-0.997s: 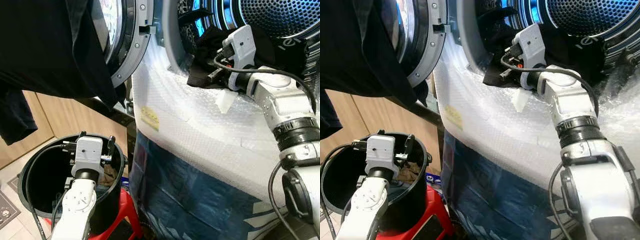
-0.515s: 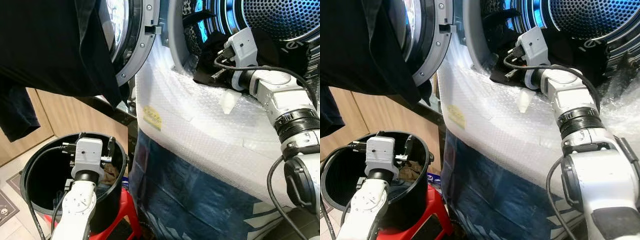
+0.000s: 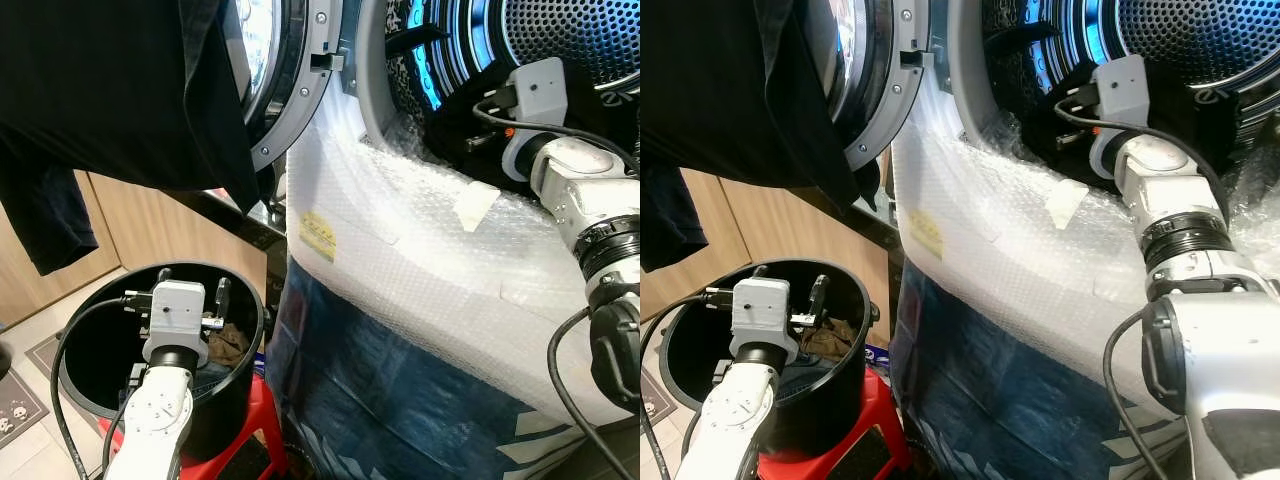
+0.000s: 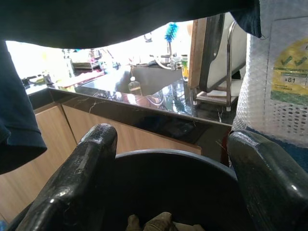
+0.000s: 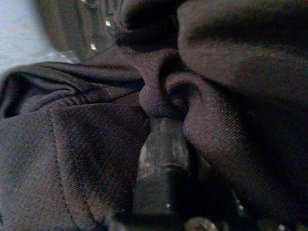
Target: Clothes washing
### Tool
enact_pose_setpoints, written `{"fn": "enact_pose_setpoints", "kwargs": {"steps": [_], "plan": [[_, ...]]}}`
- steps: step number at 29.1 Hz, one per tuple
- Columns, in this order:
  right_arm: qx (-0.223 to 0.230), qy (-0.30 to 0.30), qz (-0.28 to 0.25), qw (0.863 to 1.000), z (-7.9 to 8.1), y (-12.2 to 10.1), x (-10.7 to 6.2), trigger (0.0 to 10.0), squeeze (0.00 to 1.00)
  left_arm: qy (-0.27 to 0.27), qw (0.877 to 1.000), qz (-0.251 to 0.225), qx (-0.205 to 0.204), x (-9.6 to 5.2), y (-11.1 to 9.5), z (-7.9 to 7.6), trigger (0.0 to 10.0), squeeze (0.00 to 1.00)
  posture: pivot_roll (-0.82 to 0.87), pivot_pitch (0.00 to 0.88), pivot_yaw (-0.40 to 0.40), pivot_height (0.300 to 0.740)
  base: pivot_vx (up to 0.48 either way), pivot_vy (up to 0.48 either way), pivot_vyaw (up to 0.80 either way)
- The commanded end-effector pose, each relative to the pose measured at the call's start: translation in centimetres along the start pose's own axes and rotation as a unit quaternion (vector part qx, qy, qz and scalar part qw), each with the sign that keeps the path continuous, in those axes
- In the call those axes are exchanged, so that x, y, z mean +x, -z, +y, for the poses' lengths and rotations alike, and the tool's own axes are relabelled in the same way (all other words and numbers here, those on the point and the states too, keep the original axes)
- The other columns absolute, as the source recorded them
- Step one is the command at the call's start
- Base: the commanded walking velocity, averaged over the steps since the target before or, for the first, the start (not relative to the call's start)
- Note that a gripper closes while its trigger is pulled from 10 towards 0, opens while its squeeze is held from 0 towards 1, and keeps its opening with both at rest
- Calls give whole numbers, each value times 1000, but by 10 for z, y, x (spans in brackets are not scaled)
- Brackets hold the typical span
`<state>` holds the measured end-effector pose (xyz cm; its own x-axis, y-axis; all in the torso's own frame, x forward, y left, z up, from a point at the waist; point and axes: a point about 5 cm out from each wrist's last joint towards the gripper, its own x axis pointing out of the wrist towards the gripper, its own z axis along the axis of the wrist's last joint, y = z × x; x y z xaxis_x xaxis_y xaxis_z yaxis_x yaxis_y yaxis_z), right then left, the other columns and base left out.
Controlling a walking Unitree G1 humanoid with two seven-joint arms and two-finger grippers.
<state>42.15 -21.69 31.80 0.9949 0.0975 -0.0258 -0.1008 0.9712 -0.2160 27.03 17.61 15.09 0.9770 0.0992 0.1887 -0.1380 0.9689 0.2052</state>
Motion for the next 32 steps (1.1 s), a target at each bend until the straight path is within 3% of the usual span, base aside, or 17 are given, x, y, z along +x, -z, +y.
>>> {"fn": "enact_pose_setpoints", "kwargs": {"steps": [1,17,20,23,25,26,27,32], "plan": [[15,55,4,998,-21,-3,-6,0,0,3,1000,-9,0,-1,-5,-3,10000,0,285,0,-110,740,0,0,0],[34,192,10,981,-58,-3,-20,0,0,1,1000,-10,2,-2,-7,-3,10000,0,288,0,-118,740,0,0,0],[6,278,13,960,-77,0,-29,0,0,-2,1000,-11,3,-2,-7,-1,10000,0,289,0,-119,740,0,0,0],[33,335,0,942,-88,0,-36,0,0,-3,1000,-11,4,-2,-7,-1,10000,0,288,0,-117,740,0,0,0],[44,297,-2,954,-80,0,-31,0,0,-3,1000,-11,4,-2,-7,-1,10000,0,288,0,-115,740,0,0,0],[14,247,-2,969,-66,-2,-24,0,0,-2,1000,-11,4,-2,-8,-1,10000,0,288,0,-114,740,0,0,0],[-4,233,-2,973,-62,-3,-22,0,0,-2,1000,-12,4,-2,-8,-1,10000,0,290,0,-113,740,0,0,0],[-9,198,-1,980,-47,-2,-15,0,0,1,1000,-13,6,-1,-9,-1,10000,0,292,0,-110,740,0,0,0]]}}
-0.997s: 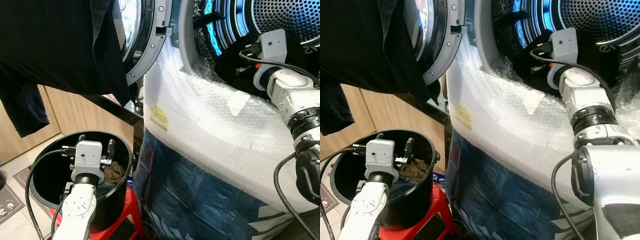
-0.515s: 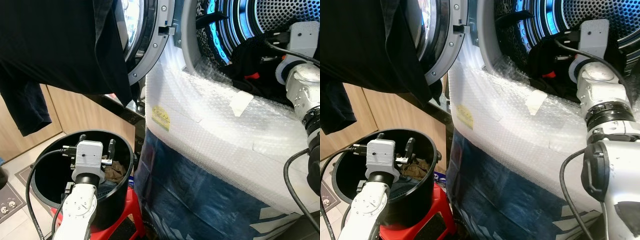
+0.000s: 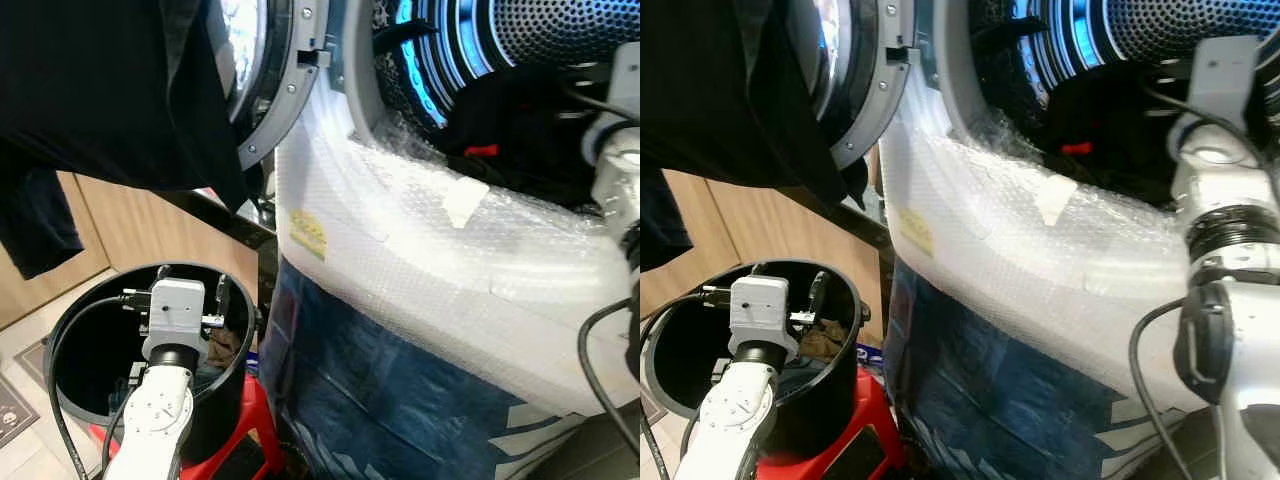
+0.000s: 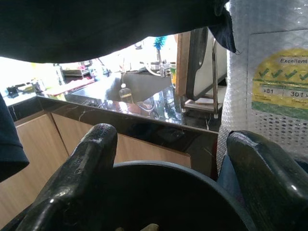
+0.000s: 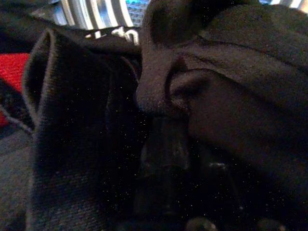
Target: Clothes washing
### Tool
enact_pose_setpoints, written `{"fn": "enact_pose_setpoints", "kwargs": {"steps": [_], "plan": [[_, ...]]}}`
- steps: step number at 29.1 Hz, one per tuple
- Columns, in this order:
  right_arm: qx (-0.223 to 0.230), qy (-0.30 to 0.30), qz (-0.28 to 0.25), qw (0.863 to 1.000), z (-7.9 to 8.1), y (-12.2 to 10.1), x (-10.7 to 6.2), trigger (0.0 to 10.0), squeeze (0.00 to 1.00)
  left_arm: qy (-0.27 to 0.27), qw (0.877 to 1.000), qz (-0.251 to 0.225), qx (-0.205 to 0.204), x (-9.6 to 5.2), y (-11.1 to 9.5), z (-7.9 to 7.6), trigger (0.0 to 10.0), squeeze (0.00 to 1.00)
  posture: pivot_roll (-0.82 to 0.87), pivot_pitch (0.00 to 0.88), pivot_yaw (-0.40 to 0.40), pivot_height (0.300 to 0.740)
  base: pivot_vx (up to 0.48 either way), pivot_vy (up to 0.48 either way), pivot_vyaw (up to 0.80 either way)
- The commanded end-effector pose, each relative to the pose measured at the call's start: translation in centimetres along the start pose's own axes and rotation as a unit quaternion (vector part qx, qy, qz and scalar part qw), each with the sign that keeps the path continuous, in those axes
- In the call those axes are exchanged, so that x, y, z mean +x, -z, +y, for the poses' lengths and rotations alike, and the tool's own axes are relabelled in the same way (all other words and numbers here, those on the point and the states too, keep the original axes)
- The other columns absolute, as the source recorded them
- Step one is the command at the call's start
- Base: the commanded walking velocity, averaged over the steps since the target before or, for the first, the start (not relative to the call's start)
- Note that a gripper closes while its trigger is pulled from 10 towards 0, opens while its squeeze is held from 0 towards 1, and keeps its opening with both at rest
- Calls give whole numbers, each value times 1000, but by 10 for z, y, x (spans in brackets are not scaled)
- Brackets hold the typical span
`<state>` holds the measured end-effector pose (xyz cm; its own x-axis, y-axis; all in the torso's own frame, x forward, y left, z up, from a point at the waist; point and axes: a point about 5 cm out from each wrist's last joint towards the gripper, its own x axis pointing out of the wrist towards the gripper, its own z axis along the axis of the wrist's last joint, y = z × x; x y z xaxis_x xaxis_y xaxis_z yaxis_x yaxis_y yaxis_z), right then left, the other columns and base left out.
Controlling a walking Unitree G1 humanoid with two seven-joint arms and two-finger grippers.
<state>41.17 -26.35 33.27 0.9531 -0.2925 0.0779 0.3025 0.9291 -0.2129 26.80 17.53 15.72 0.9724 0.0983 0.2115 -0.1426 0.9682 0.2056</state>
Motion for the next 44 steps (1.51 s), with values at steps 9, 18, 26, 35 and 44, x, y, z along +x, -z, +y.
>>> {"fn": "enact_pose_setpoints", "kwargs": {"steps": [9,18,26,35,44], "plan": [[-18,-65,-2,998,21,-2,-1,10000,0,5,1000,-3,8,0,-4,-1,10000,0,296,0,-107,740,0,0,0],[16,-54,-39,998,24,-18,-1,10000,1000,4,1000,-3,8,-1,-5,0,10000,0,296,0,-112,740,0,0,0],[-43,-76,-85,992,55,-19,-5,10000,1000,0,1000,-3,15,-4,-8,5,10000,0,332,0,-95,740,0,0,0],[-34,-73,-99,992,50,3,-15,10000,1000,4,1000,2,22,-4,-9,7,10000,0,299,23,-69,740,0,0,0],[-27,-37,-95,994,13,10,-28,10000,1000,30,999,2,29,-5,-11,-1,10000,0,289,42,-55,740,0,0,0]]}}
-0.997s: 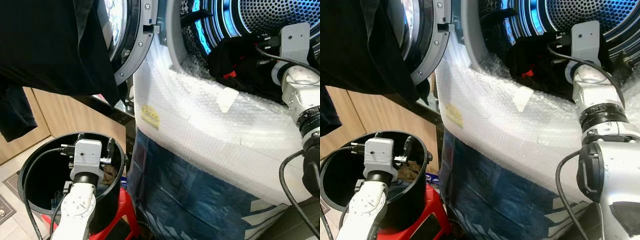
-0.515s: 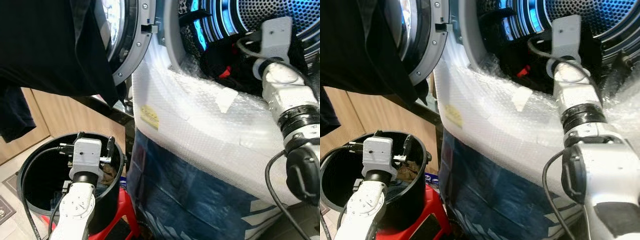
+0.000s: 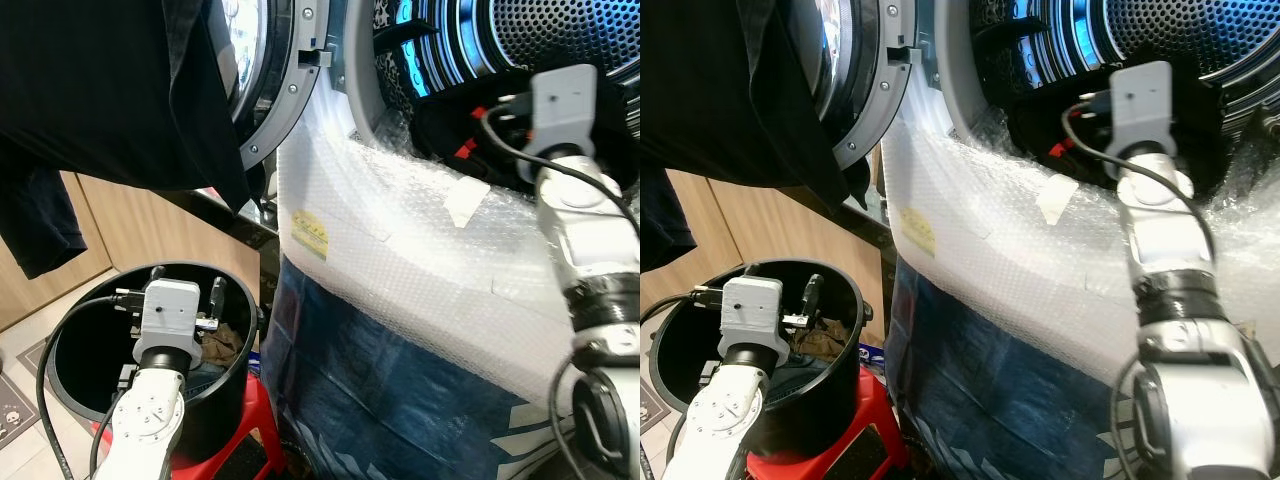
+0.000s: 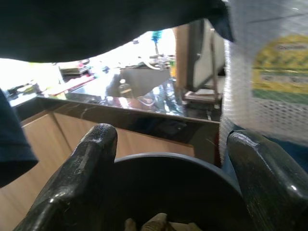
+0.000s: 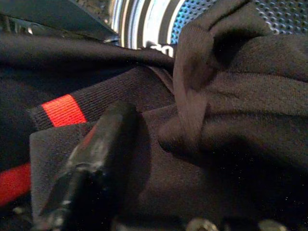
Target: Clothes washing
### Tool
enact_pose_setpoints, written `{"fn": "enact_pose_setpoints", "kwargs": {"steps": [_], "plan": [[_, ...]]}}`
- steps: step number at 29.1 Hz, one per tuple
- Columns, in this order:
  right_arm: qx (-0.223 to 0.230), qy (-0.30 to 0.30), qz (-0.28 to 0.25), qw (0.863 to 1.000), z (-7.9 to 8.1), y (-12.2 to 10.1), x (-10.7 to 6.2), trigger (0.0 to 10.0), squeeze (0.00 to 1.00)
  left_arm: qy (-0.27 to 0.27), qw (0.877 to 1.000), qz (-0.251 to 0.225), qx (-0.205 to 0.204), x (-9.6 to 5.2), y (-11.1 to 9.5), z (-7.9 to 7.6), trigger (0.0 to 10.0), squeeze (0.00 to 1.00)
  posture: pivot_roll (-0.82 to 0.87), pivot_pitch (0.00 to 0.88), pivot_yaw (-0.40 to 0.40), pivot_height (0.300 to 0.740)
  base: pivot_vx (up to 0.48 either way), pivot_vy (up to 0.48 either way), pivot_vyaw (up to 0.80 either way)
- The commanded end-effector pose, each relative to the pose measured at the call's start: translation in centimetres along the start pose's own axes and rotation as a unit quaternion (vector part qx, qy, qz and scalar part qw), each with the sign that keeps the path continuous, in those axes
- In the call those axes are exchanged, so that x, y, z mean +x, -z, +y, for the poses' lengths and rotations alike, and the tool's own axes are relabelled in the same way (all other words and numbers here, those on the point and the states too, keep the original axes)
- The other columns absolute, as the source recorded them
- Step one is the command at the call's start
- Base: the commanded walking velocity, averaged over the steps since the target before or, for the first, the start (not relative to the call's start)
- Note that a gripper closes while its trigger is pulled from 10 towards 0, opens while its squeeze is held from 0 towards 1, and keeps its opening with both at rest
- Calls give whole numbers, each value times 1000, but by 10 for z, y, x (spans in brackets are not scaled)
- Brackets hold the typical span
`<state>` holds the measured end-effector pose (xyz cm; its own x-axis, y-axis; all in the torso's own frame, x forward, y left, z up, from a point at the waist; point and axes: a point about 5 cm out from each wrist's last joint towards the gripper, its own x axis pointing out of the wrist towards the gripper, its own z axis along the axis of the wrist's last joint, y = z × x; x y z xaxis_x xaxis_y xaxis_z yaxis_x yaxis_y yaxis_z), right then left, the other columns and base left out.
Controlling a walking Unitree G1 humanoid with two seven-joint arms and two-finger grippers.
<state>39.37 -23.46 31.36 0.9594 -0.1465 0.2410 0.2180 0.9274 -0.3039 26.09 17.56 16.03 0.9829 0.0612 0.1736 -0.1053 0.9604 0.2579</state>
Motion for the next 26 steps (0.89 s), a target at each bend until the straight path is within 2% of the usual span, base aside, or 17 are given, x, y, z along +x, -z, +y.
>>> {"fn": "enact_pose_setpoints", "kwargs": {"steps": [1,3,4,6,7,9,10,13,15,16,21,26], "plan": [[11,11,3,1000,-12,-1,-2,10000,1000,6,1000,-12,6,1,-7,-2,10000,0,289,42,-55,740,0,0,0],[21,27,9,999,-27,-1,-4,10000,1000,7,1000,-14,6,2,-8,-1,10000,0,293,47,-53,740,0,0,0],[45,-20,9,999,-31,-2,-12,10000,1000,2,1000,-15,8,2,-9,2,10000,0,286,53,-54,740,0,0,0],[74,-70,1,995,-25,-6,-20,10000,796,0,1000,-13,9,1,-8,4,10000,0,285,53,-54,740,0,0,0],[97,-98,7,990,-20,-4,-28,10000,0,0,1000,-11,8,1,-8,3,10000,0,278,54,-53,740,0,0,0],[96,-125,7,987,-15,-3,-34,10000,0,2,1000,-12,7,2,-8,2,10000,0,272,53,-52,740,0,0,0],[78,-166,-12,983,-10,-6,-43,10000,0,4,1000,-14,7,4,-9,1,10000,0,266,59,-47,740,0,0,0],[59,-213,-42,974,-7,-13,-56,10000,0,4,1000,-15,3,4,-9,0,10000,0,256,59,-45,740,0,0,0],[51,-231,-49,970,-9,-16,-64,10000,0,5,1000,-16,2,4,-10,0,10000,0,249,55,-41,740,0,0,0],[61,-235,-56,969,-16,-21,-73,10000,0,9,1000,-16,2,5,-9,0,10000,0,238,45,-38,740,0,0,0],[63,-243,-62,966,-20,-23,-82,10000,0,15,1000,-19,1,6,-9,-2,10000,0,233,34,-39,740,0,0,0],[41,-281,-89,955,-20,-28,-95,10000,0,21,1000,-23,-2,7,-11,-6,10000,0,231,18,-45,740,0,0,0]]}}
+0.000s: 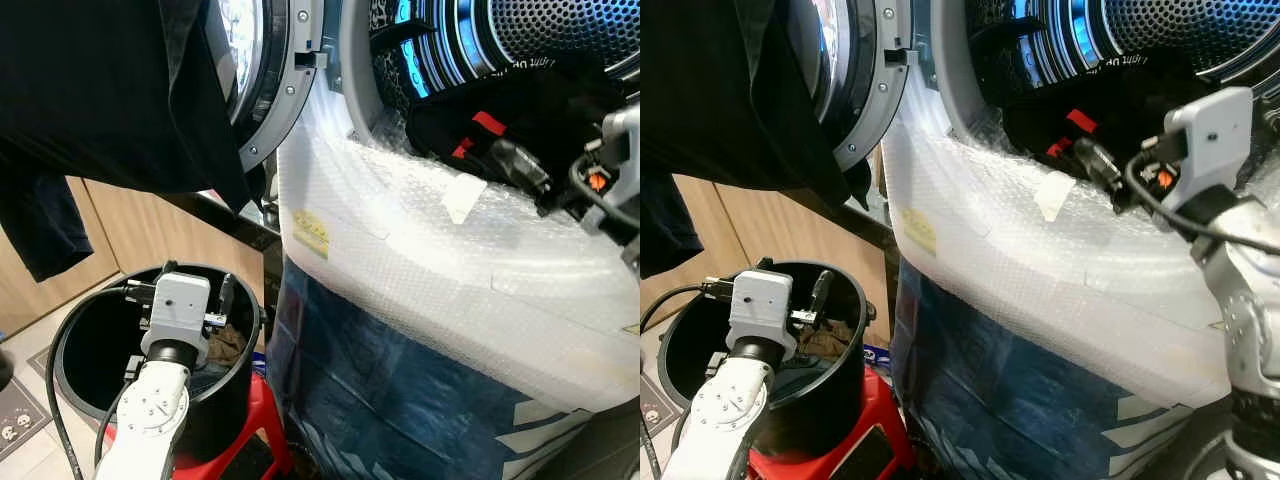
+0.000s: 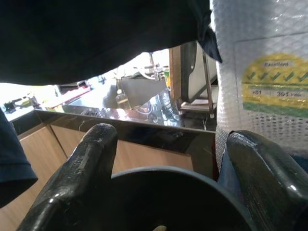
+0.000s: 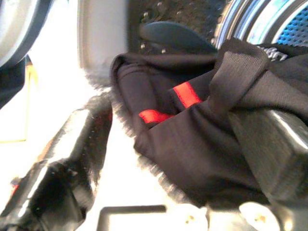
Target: Clothes washing
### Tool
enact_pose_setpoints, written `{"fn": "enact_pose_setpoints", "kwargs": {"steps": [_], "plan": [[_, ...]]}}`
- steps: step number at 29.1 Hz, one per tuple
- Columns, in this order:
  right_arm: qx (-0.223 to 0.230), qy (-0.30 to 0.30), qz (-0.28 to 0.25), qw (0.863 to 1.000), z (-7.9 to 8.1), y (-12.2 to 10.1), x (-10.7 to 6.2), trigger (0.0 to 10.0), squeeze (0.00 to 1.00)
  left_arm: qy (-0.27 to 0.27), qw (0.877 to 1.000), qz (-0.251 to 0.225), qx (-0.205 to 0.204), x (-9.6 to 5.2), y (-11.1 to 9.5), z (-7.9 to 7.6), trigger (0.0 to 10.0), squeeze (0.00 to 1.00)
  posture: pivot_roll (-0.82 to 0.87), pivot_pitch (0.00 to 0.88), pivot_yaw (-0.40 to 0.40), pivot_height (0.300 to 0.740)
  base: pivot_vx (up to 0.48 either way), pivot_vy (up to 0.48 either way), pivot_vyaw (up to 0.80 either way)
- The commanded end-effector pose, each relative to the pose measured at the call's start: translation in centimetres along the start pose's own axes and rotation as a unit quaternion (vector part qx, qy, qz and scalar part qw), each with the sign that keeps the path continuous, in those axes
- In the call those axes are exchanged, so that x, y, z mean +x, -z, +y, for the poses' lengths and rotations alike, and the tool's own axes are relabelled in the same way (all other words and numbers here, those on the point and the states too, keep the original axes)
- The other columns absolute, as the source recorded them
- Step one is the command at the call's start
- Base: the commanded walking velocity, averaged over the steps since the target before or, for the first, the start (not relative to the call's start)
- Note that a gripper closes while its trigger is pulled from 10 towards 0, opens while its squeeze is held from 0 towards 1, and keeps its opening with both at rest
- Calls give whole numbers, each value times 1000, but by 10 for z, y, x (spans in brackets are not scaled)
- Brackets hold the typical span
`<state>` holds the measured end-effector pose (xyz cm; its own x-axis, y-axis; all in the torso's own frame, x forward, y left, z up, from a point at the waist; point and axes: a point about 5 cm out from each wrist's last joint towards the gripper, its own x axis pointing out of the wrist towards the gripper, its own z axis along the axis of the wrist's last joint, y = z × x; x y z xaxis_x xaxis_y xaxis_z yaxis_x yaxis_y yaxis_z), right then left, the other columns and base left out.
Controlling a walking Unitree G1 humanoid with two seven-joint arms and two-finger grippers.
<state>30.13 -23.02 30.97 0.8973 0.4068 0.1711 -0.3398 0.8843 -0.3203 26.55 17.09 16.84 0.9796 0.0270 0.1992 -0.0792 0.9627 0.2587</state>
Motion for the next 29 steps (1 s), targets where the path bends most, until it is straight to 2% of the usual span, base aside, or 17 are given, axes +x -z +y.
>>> {"fn": "enact_pose_setpoints", "kwargs": {"steps": [1,3,7,10,16,19,21,23,24,25,26,29], "plan": [[-20,-14,-34,999,-1,-17,-7,10000,0,9,1000,-6,0,1,-3,-4,10000,0,231,16,-46,740,0,0,0],[-20,-17,-37,999,-1,-19,-8,10000,0,10,1000,-6,-1,1,-3,-4,10000,0,233,12,-48,740,0,0,0],[-36,-76,-33,996,10,-14,-17,10000,0,10,1000,-6,-2,-1,-1,-5,10000,0,242,1,-58,740,0,0,0],[-20,-111,-40,993,20,-9,-21,10000,0,9,1000,-7,-1,-1,-2,-4,10000,0,247,0,-58,740,0,0,0],[-15,-140,-27,990,28,3,-17,10000,0,8,1000,-10,0,0,-3,-3,10000,0,249,0,-57,740,0,0,0],[-7,-184,-35,982,41,3,-6,10000,0,9,1000,-12,0,1,-3,-4,10000,0,247,0,-58,740,0,0,0],[-1,-188,-32,982,44,3,0,10000,0,10,1000,-13,-1,2,-4,-4,10000,0,244,0,-57,740,0,0,0],[42,-184,-33,982,47,4,13,10000,0,10,1000,-13,-2,3,-4,-4,10000,0,235,0,-54,740,0,0,0],[73,-182,-8,981,56,11,28,10000,0,11,1000,-14,-3,3,-4,-6,10000,0,235,0,-52,740,0,0,0],[73,-182,-8,981,56,11,28,10000,0,11,1000,-14,-3,3,-4,-6,10000,0,235,0,-52,740,0,0,0],[68,-185,27,980,63,19,39,10000,0,14,1000,-15,-4,4,-4,-7,10000,0,241,0,-54,740,0,0,0],[72,-207,22,976,68,13,48,10000,0,14,1000,-16,-5,4,-5,-8,10000,0,248,0,-58,740,0,0,0]]}}
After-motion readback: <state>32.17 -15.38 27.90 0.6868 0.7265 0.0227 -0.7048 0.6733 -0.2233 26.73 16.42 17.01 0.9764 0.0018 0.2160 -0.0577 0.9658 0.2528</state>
